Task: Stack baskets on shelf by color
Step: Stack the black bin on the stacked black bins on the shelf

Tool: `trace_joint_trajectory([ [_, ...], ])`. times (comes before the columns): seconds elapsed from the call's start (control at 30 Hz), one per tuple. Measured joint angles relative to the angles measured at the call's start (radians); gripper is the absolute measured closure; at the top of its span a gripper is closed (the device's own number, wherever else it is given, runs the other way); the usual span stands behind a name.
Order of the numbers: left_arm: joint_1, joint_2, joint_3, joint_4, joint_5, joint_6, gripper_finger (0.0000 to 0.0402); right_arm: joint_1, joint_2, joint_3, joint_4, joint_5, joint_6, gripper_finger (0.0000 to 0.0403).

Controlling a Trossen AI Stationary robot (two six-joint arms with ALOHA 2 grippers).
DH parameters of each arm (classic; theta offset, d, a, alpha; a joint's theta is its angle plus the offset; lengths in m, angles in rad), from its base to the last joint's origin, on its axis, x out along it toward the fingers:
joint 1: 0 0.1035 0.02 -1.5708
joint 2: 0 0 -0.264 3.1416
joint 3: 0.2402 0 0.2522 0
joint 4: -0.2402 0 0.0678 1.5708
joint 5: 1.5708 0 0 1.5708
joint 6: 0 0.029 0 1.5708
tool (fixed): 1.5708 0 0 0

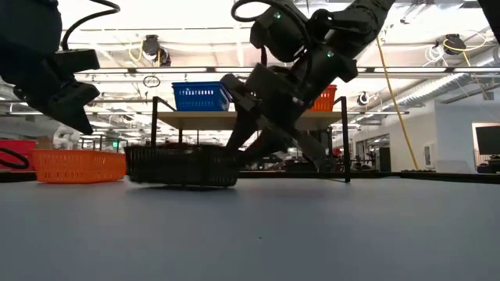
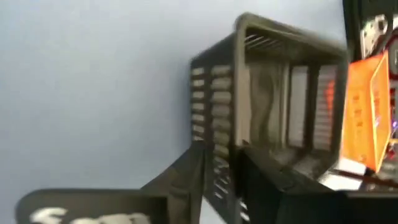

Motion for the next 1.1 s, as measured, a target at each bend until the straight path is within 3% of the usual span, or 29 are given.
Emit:
trace_joint_trajectory([
  [0.23,0.0,0.0,0.0,0.002,-0.001,0.016,0.0371,0.011,-0.016,0.006,-0.013,0.0,0.118,0.0395],
  [0.37,0.0,0.0,0.0,0.003,0.0,0.017,0.0371,0.042,-0.041,0.006,-0.023,-0.037,0.166,0.0393],
  [0.53,0.0,0.0,0.0,0.005,0.0,0.024,0.0371,0.09,-0.1,0.006,-0.017,-0.133,0.38,0.0398],
  [0.67,0.0,0.0,0.0,0.006,0.0,0.024,0.0371,0.129,-0.162,0.025,-0.006,-0.122,0.58,0.0398],
  [0.87,0.0,0.0,0.0,0.013,-0.016,0.023,0.0371,0.17,-0.202,0.19,-0.07,0.043,0.859,0.0398],
  [1.0,0.0,0.0,0.0,0.03,-0.017,0.026,0.0371,0.18,-0.198,0.317,-0.208,0.195,0.842,0.0398],
  [1.1,0.0,0.0,0.0,0.034,-0.017,0.028,0.0371,0.155,-0.201,0.378,-0.259,0.4,0.758,0.0398],
])
